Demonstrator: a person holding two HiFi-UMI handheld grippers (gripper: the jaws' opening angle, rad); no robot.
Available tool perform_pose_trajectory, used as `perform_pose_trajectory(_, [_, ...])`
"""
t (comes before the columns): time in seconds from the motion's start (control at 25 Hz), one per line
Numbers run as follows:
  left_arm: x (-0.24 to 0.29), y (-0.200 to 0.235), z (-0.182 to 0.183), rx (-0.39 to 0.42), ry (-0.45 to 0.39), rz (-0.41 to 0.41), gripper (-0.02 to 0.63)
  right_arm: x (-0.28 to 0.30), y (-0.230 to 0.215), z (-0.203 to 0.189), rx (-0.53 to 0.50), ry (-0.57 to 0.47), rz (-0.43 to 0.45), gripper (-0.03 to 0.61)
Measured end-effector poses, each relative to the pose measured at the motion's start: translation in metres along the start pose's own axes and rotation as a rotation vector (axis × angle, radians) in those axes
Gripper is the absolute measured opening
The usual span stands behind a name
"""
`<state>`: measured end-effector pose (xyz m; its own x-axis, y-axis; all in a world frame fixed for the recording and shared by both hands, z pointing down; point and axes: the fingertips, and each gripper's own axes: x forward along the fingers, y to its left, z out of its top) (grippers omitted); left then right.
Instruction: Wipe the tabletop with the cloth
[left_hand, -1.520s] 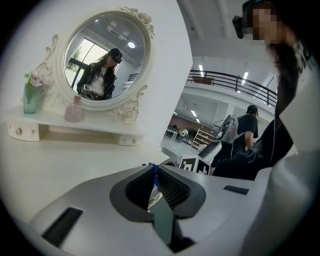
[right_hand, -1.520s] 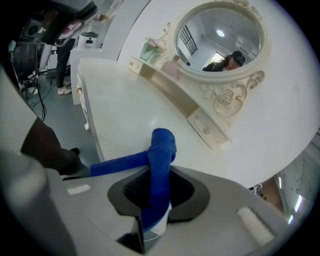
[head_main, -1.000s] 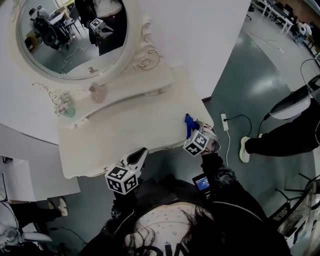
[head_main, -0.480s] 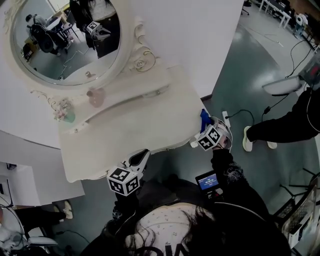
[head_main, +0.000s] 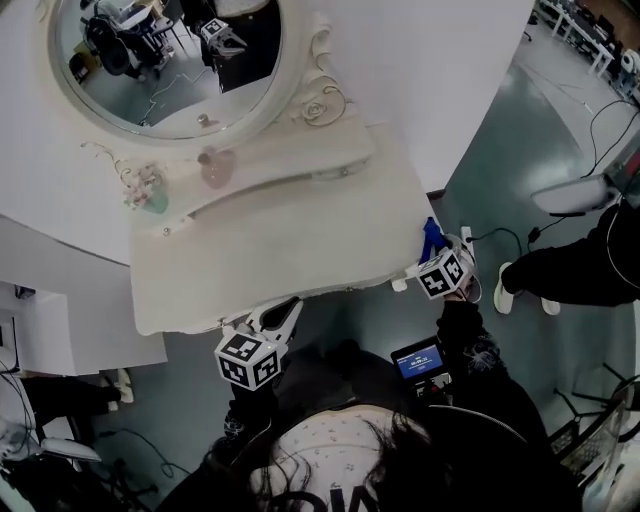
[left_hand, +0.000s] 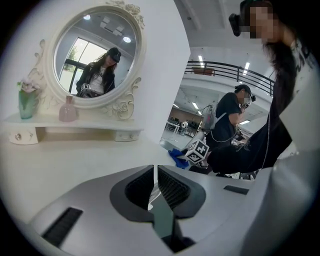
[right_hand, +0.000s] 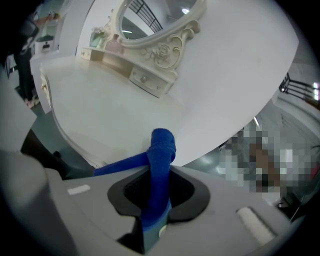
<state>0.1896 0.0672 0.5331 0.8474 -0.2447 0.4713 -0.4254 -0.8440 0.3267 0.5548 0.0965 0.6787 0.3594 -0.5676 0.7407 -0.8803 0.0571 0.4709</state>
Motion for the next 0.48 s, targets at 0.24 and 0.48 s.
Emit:
perform_pose_trajectory(0.24, [-0.021,0.016,-0.012,-0.026,-0.004,0.052,0.003,-0.026,0.027,0.034,0.088,-0.093,0.103,0.075])
perform_pose_trajectory(0.48, [-0.039,0.016,-0.012,-0.018,-0.022,0.048,0.003,-0.080,0.065,0.100,0.128,-0.236,0.213,0.075])
